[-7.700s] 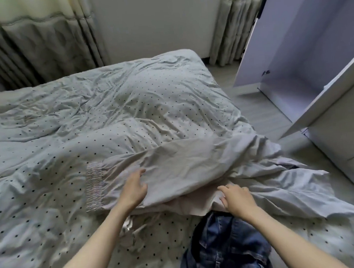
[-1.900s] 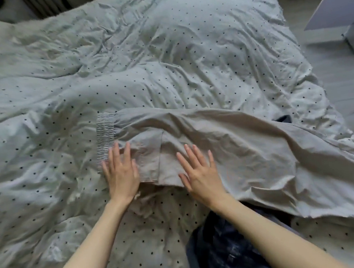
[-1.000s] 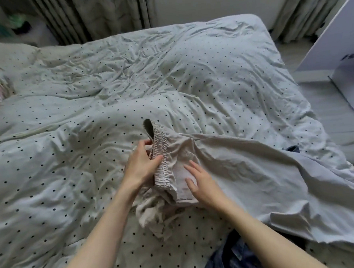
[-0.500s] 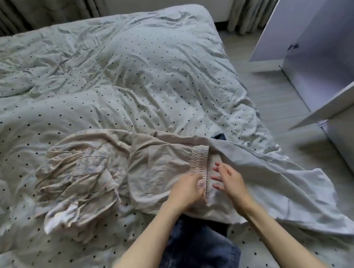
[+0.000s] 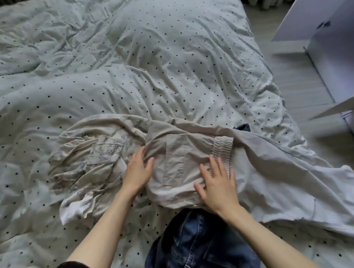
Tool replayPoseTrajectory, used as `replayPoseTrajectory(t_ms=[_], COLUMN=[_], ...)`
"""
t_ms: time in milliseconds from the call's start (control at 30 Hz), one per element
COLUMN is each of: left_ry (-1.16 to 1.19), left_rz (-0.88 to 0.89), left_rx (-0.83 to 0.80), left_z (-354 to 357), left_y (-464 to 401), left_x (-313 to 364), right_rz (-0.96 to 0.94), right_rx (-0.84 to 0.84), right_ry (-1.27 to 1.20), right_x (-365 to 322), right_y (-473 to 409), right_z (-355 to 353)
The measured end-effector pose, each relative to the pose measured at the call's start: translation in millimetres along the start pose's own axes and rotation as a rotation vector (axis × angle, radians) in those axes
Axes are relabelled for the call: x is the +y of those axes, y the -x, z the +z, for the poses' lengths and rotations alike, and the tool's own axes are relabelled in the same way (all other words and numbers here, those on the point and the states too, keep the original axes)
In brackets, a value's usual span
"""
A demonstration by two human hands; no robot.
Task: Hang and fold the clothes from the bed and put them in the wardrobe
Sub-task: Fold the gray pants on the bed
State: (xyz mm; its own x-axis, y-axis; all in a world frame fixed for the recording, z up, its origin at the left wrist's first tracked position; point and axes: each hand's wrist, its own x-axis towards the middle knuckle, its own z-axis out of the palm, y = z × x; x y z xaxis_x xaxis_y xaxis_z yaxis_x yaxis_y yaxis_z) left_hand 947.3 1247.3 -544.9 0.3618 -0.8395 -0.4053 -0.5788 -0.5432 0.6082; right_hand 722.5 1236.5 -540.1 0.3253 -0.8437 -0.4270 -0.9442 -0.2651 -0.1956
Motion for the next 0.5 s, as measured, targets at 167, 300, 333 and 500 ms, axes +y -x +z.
replayPoseTrajectory(t_ms=[167, 300, 333, 500], left_ry=[0.266, 0.336, 0.318, 0.222], left_rz=[-0.151, -0.203, -0.190, -0.101], left_rx=[-0.137, -0.080, -0.051, 0.054], left_z=[8.5, 1.6, -0.4, -12.4], left_y=[-12.8, -25.7, -27.6, -29.6], left_x=[-5.0, -13.1, -11.9, -1.7], right_rz=[-0.032, -0.033, -0.029, -0.004], right_rx=[-0.074, -0.108, -0.114, -0.107], right_ry=[0.051, 0.051, 0.049, 0.068], right_x=[1.9, -10.6, -14.3, -26.2], right_y=[-1.8, -13.2, -16.2, -21.6], right_z=[9.0, 16.9, 18.1, 19.0])
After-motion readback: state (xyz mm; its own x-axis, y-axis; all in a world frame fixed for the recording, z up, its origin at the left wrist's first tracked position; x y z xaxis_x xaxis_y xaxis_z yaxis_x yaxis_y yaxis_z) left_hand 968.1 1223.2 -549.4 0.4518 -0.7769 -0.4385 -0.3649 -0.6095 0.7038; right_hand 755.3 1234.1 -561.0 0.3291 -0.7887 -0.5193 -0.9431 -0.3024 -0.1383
